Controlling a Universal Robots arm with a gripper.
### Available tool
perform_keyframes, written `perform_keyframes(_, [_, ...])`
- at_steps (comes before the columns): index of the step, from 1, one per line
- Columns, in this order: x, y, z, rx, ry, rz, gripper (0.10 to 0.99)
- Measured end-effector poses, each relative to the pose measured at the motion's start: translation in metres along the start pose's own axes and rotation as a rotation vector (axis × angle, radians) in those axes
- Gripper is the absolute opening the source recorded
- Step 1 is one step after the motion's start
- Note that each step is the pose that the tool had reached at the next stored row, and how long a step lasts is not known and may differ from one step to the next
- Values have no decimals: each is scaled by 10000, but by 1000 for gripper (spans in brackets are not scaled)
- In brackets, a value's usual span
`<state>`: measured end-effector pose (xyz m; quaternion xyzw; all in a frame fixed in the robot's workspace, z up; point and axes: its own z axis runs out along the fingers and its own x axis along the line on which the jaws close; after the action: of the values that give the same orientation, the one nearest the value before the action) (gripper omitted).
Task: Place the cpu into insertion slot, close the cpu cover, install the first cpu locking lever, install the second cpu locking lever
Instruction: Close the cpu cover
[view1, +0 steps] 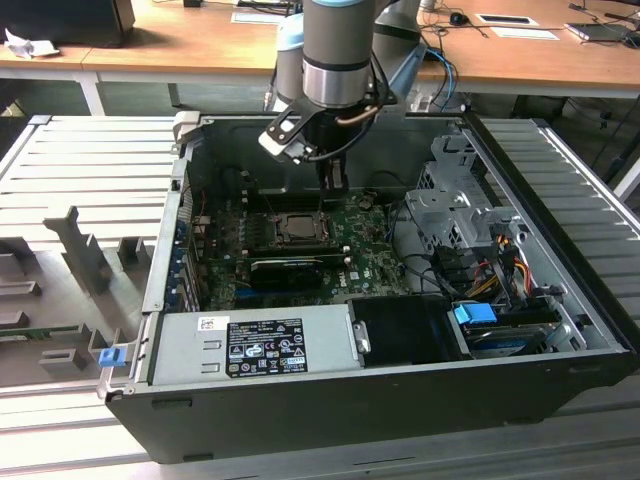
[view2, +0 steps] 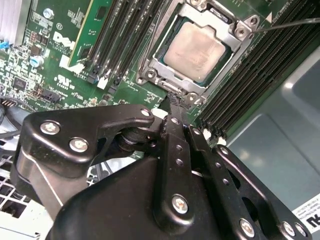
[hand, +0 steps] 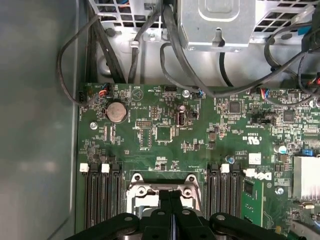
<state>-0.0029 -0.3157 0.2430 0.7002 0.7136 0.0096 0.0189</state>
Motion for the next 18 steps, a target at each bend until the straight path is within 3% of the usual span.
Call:
perform_keyframes(9, [1,-38,55,-3,7,-163,106])
perform_keyframes(15, [3,-108,71,-5,8,-167,106])
perform_keyframes(18, [4,-143,122,-4,7,-177,106])
